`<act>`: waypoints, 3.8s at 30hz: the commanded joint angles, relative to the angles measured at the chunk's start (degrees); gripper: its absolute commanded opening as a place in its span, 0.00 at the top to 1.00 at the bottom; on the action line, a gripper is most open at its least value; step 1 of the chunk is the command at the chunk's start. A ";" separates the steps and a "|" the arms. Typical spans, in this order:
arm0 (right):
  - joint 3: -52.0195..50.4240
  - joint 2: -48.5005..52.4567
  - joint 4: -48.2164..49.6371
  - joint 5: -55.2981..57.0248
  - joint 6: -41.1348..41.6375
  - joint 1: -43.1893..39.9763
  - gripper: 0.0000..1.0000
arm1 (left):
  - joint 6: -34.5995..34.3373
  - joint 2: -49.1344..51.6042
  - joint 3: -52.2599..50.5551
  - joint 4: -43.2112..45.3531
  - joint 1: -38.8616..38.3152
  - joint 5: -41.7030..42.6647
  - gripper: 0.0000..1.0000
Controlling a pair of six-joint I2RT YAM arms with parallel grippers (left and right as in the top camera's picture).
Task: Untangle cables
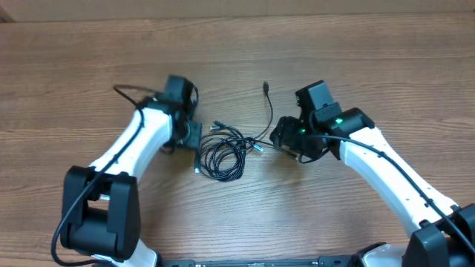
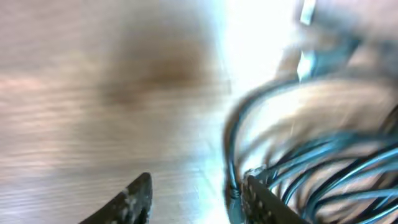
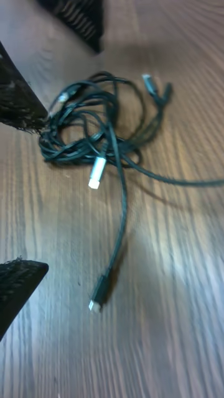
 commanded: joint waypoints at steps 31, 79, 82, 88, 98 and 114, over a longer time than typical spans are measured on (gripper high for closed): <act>0.28 2.71 -3.04 -2.54 -3.74 -17.94 0.09 | 27.82 -0.70 -7.23 14.43 -17.00 8.94 0.01; 0.28 2.71 -2.91 -2.82 -6.34 -17.79 0.07 | -5.27 0.07 1.64 3.45 -18.58 14.93 0.71; 0.28 2.71 -2.91 -2.82 -6.34 -17.79 0.07 | -9.05 3.58 1.64 4.92 -22.01 12.63 0.66; 0.28 2.71 -2.91 -2.80 -6.34 -17.79 0.07 | -12.98 7.82 1.64 8.96 -28.39 4.13 0.46; 0.28 2.71 -3.10 -2.82 -6.34 -17.79 0.07 | -16.33 10.43 1.64 8.94 -30.64 -4.68 0.51; 0.28 2.71 -3.17 -7.93 -6.32 -18.14 0.12 | 1.22 8.20 16.61 -6.10 -27.19 -2.49 0.96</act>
